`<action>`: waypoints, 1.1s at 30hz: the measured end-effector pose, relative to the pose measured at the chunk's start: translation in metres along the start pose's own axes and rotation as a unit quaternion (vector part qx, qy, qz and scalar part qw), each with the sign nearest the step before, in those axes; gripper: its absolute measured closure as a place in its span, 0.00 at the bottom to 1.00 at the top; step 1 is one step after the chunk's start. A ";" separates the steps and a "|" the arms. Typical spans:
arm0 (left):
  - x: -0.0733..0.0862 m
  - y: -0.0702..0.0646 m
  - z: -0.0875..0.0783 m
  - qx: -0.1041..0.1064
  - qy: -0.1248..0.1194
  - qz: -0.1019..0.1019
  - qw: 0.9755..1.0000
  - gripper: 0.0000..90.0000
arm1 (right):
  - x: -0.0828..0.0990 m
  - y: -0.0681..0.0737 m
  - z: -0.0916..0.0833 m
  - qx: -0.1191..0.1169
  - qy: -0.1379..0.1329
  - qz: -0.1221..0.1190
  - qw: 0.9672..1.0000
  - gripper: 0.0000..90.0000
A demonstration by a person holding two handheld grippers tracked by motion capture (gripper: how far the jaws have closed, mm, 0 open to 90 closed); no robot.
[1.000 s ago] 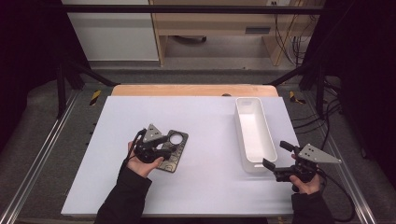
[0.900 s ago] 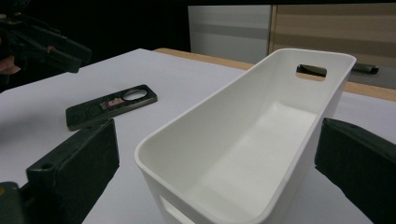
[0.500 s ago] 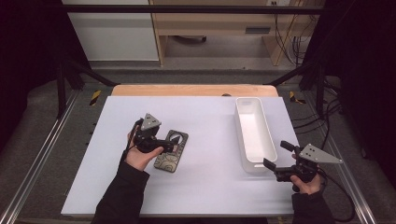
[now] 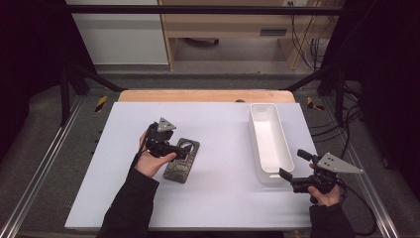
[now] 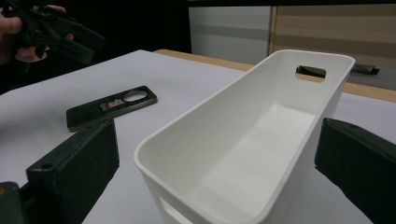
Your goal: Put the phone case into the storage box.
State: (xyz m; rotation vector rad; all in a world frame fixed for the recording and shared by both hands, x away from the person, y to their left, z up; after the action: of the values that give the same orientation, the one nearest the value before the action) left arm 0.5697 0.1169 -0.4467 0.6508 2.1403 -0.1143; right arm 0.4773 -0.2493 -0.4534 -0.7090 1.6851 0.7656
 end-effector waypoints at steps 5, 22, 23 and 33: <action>0.003 -0.005 0.008 0.000 0.013 0.009 1.000 0.00 | 0.000 0.000 0.000 0.000 0.001 -0.001 1.000 0.00; 0.023 -0.013 0.031 0.003 0.048 0.004 0.999 0.00 | -0.001 0.001 0.000 -0.001 0.001 -0.001 1.000 0.00; 0.025 -0.013 0.032 0.003 0.051 0.006 0.999 0.00 | -0.001 0.001 0.000 -0.001 0.001 -0.001 1.000 0.00; 0.037 -0.017 0.042 0.002 0.075 0.003 0.997 0.00 | -0.001 0.001 0.000 -0.001 0.001 0.000 1.000 0.00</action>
State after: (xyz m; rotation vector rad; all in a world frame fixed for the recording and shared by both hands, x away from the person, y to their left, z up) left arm 0.5741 0.1043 -0.5036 0.6862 2.2823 -0.0679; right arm 0.4770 -0.2486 -0.4527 -0.7108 1.6864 0.7668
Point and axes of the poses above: each handheld gripper's, and its own axes: z roughly forward along the jaws, x roughly out of its underside, y roughly to its left, the point moved 8 cm from there along z, roughly forward along the jaws, and after that the axes turned 11 degrees about -x, right-handed, at the moved point
